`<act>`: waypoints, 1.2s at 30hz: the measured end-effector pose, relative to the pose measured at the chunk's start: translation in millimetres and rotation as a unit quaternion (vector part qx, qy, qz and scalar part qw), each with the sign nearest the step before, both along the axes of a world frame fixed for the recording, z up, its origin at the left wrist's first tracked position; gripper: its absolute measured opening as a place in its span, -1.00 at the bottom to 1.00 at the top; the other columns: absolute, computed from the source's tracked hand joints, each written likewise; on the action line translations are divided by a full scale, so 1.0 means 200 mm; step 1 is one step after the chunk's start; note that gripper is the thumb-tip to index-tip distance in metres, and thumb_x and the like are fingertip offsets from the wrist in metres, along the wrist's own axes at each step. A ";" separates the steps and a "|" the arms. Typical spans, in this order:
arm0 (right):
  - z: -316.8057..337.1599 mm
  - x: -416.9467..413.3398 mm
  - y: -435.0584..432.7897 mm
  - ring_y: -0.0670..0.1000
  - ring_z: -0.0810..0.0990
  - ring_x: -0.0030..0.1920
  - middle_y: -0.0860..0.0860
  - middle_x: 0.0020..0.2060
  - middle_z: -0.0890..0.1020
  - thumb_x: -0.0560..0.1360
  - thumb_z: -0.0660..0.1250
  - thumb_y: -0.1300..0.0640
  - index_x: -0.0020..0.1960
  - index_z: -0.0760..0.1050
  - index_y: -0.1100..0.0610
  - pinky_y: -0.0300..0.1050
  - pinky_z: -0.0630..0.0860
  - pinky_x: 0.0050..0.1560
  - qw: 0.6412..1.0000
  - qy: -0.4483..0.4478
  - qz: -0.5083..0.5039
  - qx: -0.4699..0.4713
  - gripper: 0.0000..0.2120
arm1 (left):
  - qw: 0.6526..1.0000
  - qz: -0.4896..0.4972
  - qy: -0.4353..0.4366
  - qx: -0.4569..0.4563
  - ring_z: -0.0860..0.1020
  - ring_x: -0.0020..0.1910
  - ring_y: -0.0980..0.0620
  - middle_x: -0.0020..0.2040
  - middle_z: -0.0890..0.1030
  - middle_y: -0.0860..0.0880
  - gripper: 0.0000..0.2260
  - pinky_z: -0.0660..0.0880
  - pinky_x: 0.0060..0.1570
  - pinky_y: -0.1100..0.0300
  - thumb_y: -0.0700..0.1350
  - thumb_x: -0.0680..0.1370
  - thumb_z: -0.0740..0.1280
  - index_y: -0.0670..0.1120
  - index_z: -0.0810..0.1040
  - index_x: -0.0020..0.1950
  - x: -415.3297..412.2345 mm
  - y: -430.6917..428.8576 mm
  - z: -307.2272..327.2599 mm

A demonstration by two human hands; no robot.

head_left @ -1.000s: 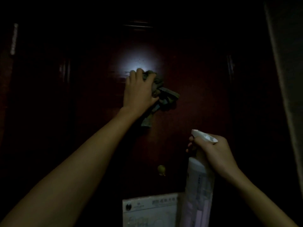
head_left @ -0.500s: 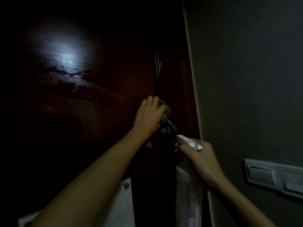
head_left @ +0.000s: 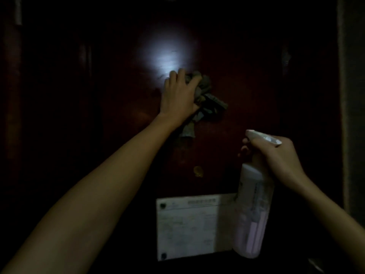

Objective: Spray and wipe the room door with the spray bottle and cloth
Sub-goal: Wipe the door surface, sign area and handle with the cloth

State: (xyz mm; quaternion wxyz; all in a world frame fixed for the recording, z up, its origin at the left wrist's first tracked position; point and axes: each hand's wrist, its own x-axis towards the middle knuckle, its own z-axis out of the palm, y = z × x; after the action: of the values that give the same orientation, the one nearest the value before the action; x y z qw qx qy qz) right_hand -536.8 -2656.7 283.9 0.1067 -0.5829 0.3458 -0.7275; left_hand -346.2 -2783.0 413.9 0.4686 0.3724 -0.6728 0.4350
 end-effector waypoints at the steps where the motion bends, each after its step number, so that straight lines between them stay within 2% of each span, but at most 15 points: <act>1: 0.00 0.07 -0.01 0.08 0.67 -0.27 0.09 -0.37 0.70 0.53 0.36 0.17 -0.31 0.64 0.19 0.02 0.56 -0.10 1.000 0.005 0.013 -0.007 -0.74 | 1.000 0.015 0.022 0.006 0.39 0.19 -0.25 0.29 0.42 -0.20 -0.36 0.36 0.13 -0.05 0.17 0.37 0.41 0.05 0.39 0.43 0.13 0.01 0.00; 4: -0.03 0.25 -0.04 0.05 0.68 -0.27 0.09 -0.34 0.70 0.55 0.34 0.12 -0.27 0.63 0.19 -0.07 0.59 -0.20 0.999 0.010 0.046 -0.017 -0.74 | 0.995 0.062 0.073 0.008 0.38 0.20 -0.25 0.30 0.40 -0.20 -0.32 0.35 0.15 -0.06 0.25 0.38 0.38 0.06 0.36 0.45 0.51 0.03 -0.04; 7: -0.09 0.38 -0.08 0.15 0.68 -0.23 0.10 -0.35 0.68 0.54 0.35 0.10 -0.26 0.64 0.17 0.05 0.59 -0.13 0.996 0.004 0.087 -0.008 -0.76 | 0.992 0.074 0.099 0.019 0.37 0.24 -0.23 0.31 0.39 -0.20 -0.31 0.34 0.20 -0.07 0.27 0.39 0.36 0.02 0.35 0.46 0.76 0.04 -0.12; 14: -0.32 0.52 -0.11 0.15 0.67 -0.21 0.12 -0.31 0.67 0.55 0.33 0.12 -0.18 0.61 0.26 0.04 0.56 -0.12 0.993 0.011 0.118 0.025 -0.76 | 0.997 0.032 0.060 0.039 0.38 0.23 -0.24 0.33 0.40 -0.24 -0.34 0.40 0.24 -0.10 0.26 0.41 0.32 -0.01 0.40 0.44 0.87 0.04 -0.46; 17: -0.45 0.54 -0.12 0.14 0.66 -0.20 0.13 -0.30 0.67 0.54 0.33 0.16 -0.20 0.61 0.24 0.08 0.57 -0.10 0.993 0.026 0.108 0.045 -0.80 | 0.999 0.013 0.027 0.039 0.38 0.22 -0.26 0.31 0.41 -0.27 -0.41 0.41 0.23 -0.12 0.22 0.44 0.35 -0.02 0.44 0.40 0.88 0.03 -0.73; 19: -0.54 0.56 -0.13 0.25 0.65 -0.18 0.28 -0.25 0.65 0.52 0.33 0.17 -0.15 0.59 0.34 0.17 0.58 -0.13 0.993 0.028 0.103 0.051 -0.78 | 0.999 0.004 0.005 0.038 0.33 0.22 -0.22 0.29 0.42 -0.28 -0.44 0.42 0.19 -0.12 0.18 0.45 0.36 -0.03 0.44 0.38 0.87 0.02 -0.94; 21: -0.64 0.58 -0.14 0.35 0.63 -0.14 0.33 -0.23 0.63 0.49 0.34 0.15 -0.15 0.57 0.39 0.26 0.56 -0.15 0.993 0.030 0.096 0.057 -0.73 | 0.999 0.003 -0.014 0.041 0.27 0.22 -0.17 0.31 0.35 -0.23 -0.44 0.43 0.16 -0.14 0.15 0.44 0.39 -0.02 0.42 0.38 0.85 0.01 -1.16; 23: -0.73 0.60 -0.13 0.36 0.62 -0.15 0.34 -0.24 0.62 0.47 0.34 0.14 -0.18 0.56 0.40 0.27 0.56 -0.15 0.993 0.037 0.090 0.065 -0.72 | 0.998 0.004 -0.038 0.056 0.24 0.23 -0.17 0.31 0.24 -0.13 -0.40 0.42 0.15 -0.16 0.12 0.41 0.43 0.01 0.36 0.39 0.85 0.02 -1.35; 26: -0.85 0.61 -0.10 0.37 0.60 -0.17 0.38 -0.25 0.60 0.48 0.34 0.17 -0.21 0.54 0.42 0.23 0.56 -0.17 0.992 0.035 0.090 0.086 -0.72 | 0.993 0.011 -0.073 0.095 0.24 0.23 -0.20 0.31 0.22 -0.12 -0.31 0.41 0.13 -0.20 0.06 0.30 0.51 0.04 0.33 0.38 0.87 0.04 -1.65; 30: -1.00 0.61 -0.06 0.25 0.64 -0.17 0.26 -0.28 0.65 0.53 0.34 0.19 -0.23 0.59 0.34 -0.01 0.55 -0.18 0.989 0.032 0.084 0.117 -0.75 | 0.979 0.044 -0.118 0.163 0.27 0.22 -0.22 0.30 0.26 -0.15 -0.13 0.46 0.14 -0.21 0.01 0.11 0.61 0.11 0.32 0.35 0.88 0.08 -2.17; 31: -1.03 0.62 -0.06 0.27 0.63 -0.16 0.29 -0.26 0.64 0.52 0.35 0.17 -0.22 0.58 0.36 -0.01 0.53 -0.20 0.988 0.035 0.085 0.122 -0.74 | 0.970 0.049 -0.153 0.181 0.29 0.21 -0.22 0.29 0.28 -0.16 -0.16 0.49 0.13 -0.19 0.03 0.13 0.58 0.12 0.32 0.35 0.88 0.08 -2.31; 32: -1.06 0.62 -0.05 0.30 0.61 -0.15 0.33 -0.24 0.63 0.50 0.36 0.14 -0.20 0.56 0.38 0.04 0.52 -0.22 0.988 0.038 0.087 0.126 -0.72 | 0.963 0.048 -0.184 0.191 0.31 0.20 -0.23 0.28 0.30 -0.16 -0.28 0.53 0.10 -0.18 0.08 0.22 0.49 0.13 0.32 0.35 0.88 0.09 -2.44; 34: -1.11 0.64 -0.05 0.29 0.61 -0.20 0.36 -0.24 0.60 0.44 0.35 0.09 -0.20 0.55 0.37 0.10 0.49 -0.25 0.987 0.042 0.088 0.128 -0.70 | 0.958 0.035 -0.206 0.197 0.33 0.18 -0.22 0.26 0.33 -0.16 -0.55 0.58 0.03 -0.17 0.15 0.47 0.22 0.13 0.34 0.34 0.89 0.10 -2.61; 35: -1.13 0.65 -0.04 0.23 0.59 -0.24 0.36 -0.25 0.60 0.43 0.35 0.10 -0.22 0.55 0.35 0.05 0.47 -0.26 0.987 0.039 0.089 0.127 -0.73 | 0.957 0.040 -0.216 0.188 0.33 0.18 -0.21 0.26 0.34 -0.16 -0.58 0.58 0.03 -0.15 0.17 0.51 0.19 0.13 0.34 0.35 0.90 0.10 -2.64; 36: -1.15 0.65 -0.03 0.18 0.58 -0.25 0.36 -0.26 0.60 0.43 0.35 0.12 -0.23 0.56 0.33 -0.01 0.45 -0.25 0.988 0.038 0.087 0.124 -0.75 | 0.956 0.043 -0.231 0.175 0.34 0.17 -0.20 0.25 0.34 -0.15 -0.51 0.58 0.04 -0.12 0.20 0.46 0.28 0.13 0.33 0.36 0.91 0.10 -2.63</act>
State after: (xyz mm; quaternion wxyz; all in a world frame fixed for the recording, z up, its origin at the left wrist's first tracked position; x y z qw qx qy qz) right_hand -406.2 -2663.5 54.8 0.2280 -0.6206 0.3851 -0.6439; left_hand -165.0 -2763.9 -112.7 0.2089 0.3665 -0.8118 0.4037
